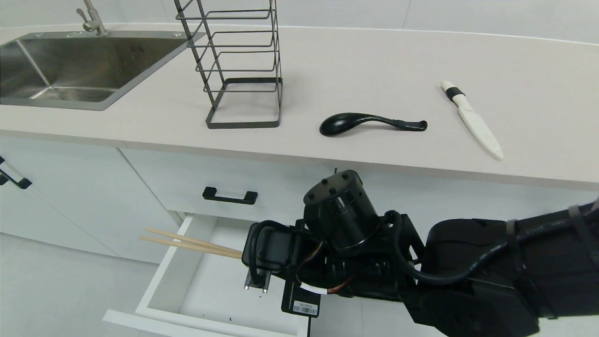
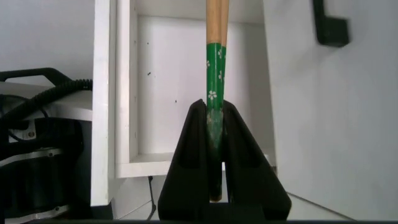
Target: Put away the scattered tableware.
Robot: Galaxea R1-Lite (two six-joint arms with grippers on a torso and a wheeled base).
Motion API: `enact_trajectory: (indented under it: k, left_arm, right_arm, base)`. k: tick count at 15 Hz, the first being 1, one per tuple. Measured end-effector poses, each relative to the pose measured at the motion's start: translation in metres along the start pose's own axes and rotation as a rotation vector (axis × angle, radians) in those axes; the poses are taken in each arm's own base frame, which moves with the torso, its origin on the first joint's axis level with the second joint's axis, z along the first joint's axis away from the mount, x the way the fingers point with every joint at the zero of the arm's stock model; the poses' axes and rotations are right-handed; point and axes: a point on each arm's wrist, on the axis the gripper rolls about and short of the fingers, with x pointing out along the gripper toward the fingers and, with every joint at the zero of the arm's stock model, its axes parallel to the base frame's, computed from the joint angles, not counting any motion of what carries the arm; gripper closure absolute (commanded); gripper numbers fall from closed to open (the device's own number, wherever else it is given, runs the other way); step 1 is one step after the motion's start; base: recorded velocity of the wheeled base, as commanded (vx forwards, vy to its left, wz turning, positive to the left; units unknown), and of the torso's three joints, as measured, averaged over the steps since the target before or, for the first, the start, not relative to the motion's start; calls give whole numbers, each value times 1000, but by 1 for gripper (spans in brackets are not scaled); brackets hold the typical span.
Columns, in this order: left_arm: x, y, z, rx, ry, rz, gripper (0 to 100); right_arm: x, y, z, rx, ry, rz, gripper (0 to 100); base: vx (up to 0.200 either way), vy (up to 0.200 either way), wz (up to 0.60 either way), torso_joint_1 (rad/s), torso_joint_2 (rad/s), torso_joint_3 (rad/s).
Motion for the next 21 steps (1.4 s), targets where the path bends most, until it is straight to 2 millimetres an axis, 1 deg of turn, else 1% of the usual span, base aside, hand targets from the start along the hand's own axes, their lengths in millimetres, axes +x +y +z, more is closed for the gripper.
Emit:
enact_trajectory:
  k: [3,9,11,15,18,21]
  left_arm:
    - [0,0,0,0,-1,0,0]
    - [0,0,0,0,-1,0,0]
    - [0,0,0,0,-1,0,0]
    - [0,0,0,0,-1,0,0]
    - [0,0,0,0,-1,0,0]
    - [0,0,0,0,-1,0,0]
  right_arm:
    - [7,2,4,-8,-7,3,100]
    - [27,-2,11,-15,-15,-7,100]
    - [34,-2,11,-16,7,4,100]
    - [40,-6,13,-14,80,9,100]
    - [53,-10,16,-15,100,-10,100]
    - [64,-11,10,-13,140,-29,100]
  base:
    - [0,0,0,-90,139,66]
    - [0,0,0,-229,324,124]
    - [0,0,0,-141,281,117]
    - [0,0,0,-22,178,40]
    - [0,0,0,-4,17,14]
    - [0,0,0,0,0,0]
